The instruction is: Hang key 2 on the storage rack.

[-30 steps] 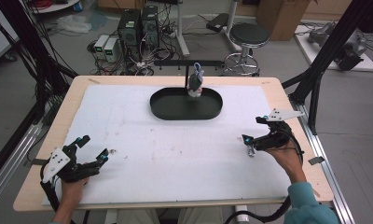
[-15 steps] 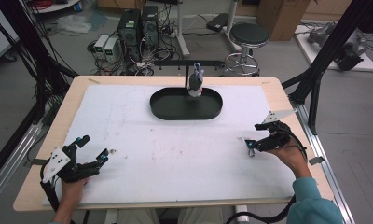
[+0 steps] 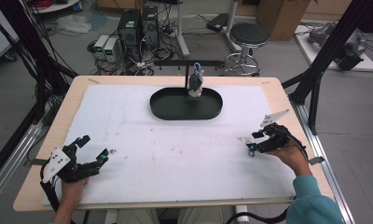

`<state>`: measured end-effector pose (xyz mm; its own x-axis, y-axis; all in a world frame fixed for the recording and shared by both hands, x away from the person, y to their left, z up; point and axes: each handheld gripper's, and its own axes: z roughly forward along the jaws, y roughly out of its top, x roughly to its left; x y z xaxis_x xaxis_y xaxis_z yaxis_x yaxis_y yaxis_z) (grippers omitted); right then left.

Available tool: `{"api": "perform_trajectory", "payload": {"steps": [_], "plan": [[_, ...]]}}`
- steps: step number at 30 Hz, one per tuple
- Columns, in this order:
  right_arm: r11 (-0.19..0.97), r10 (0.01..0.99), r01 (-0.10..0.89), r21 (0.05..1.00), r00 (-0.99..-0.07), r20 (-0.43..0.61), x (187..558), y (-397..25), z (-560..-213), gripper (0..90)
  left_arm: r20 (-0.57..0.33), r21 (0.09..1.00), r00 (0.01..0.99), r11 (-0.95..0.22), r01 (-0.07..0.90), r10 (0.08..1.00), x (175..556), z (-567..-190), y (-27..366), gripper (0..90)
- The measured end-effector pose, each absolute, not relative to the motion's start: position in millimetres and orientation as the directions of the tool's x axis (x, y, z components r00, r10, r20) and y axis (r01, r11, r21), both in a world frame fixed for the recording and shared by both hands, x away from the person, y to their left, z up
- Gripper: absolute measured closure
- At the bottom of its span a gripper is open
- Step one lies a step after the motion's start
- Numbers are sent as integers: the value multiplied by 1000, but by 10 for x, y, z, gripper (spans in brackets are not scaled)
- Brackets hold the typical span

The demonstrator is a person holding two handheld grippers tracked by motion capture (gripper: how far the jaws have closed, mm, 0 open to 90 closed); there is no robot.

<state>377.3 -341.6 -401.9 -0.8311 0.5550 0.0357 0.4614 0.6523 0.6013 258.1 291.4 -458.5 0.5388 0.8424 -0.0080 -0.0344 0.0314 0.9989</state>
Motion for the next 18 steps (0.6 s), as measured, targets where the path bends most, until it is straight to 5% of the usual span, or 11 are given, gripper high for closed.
{"api": "perform_trajectory", "payload": {"steps": [18], "plan": [[697,557,482,530,-830,23,3794,-3420,-4118,644,-12,999,538,36,-35,843,2581,-4585,2911,124]]}}
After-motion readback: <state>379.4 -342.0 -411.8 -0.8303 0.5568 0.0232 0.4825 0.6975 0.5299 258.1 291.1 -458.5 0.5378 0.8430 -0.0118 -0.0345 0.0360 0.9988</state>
